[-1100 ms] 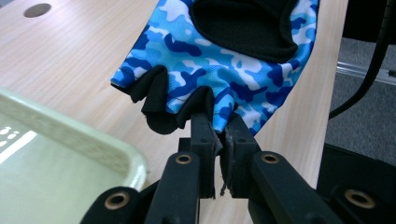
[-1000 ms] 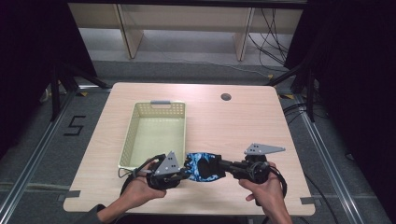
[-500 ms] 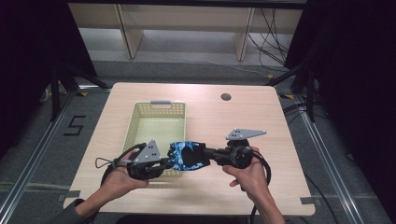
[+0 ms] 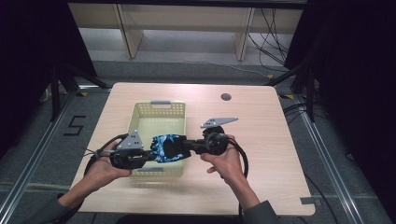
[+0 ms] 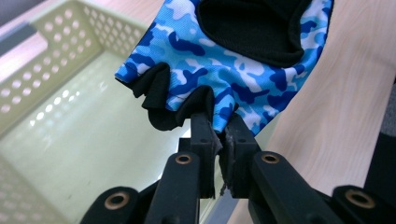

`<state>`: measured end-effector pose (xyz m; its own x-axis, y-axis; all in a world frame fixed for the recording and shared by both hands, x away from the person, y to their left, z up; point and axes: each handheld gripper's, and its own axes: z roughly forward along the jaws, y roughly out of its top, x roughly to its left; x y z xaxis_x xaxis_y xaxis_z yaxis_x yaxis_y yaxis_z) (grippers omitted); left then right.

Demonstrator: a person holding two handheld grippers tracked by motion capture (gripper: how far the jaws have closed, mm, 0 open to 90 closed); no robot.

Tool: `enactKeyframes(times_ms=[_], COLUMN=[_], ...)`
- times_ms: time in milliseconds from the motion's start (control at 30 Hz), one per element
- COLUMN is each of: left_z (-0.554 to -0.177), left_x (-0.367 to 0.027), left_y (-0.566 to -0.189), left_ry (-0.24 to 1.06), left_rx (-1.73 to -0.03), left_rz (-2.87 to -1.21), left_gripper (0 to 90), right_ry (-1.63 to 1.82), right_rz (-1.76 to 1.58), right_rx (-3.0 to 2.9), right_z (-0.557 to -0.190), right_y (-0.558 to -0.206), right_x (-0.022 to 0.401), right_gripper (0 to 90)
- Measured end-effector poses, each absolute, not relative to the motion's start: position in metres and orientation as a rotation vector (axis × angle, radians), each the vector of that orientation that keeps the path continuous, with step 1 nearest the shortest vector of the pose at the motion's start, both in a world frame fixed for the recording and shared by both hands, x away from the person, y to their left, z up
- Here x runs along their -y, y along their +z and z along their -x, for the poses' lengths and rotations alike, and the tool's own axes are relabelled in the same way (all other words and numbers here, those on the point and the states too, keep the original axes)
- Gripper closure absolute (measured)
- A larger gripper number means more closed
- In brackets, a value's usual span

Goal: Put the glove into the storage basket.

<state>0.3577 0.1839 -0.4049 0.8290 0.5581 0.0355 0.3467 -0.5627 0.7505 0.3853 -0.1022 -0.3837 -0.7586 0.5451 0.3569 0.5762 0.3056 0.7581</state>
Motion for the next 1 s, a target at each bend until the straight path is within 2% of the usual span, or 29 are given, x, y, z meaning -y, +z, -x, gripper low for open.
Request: enactKeyframes(times_ms=[433,800,1000], left_z=[-0.376,-0.390,-0.392], left_x=[-0.219,-0.228,-0.228], left_y=[-0.421,-0.437,-0.442], left_ry=[0.310,0.281,0.251], left_rx=[-0.761,-0.806,-0.770], left_rz=[-2.293,-2.376,-2.422], left_gripper=[83.7,83.5,82.5], right_ry=[-1.375,-1.269,-1.203], right_rz=[1.103,1.155,1.157], right_rx=[2.542,2.565,2.598], right_z=[-0.413,-0.420,-0.420], right_y=[-0.416,-0.436,-0.443], right_x=[0.050,0.029,0.023], right_gripper=[86.8,86.8,86.8])
